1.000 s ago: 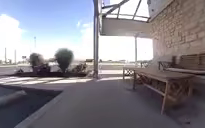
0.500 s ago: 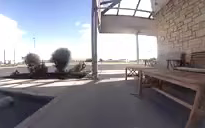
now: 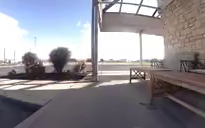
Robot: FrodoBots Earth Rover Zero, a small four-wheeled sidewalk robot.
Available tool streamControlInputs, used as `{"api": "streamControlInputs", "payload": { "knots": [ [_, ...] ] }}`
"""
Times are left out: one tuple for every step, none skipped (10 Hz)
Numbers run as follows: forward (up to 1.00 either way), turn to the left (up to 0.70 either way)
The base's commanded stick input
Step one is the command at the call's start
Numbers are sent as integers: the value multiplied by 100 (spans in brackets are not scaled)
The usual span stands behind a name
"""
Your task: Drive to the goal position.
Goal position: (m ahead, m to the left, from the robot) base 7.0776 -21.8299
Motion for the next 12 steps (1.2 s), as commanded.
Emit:
{"api": "streamControlInputs", "payload": {
  "knots": [
    [85, 0],
    [85, 0],
    [85, 0],
    [85, 0],
    [85, 0],
    [85, 0],
    [85, 0],
    [85, 0],
    [85, -13],
    [85, -27],
    [85, -20],
    [85, 0]
  ]
}}
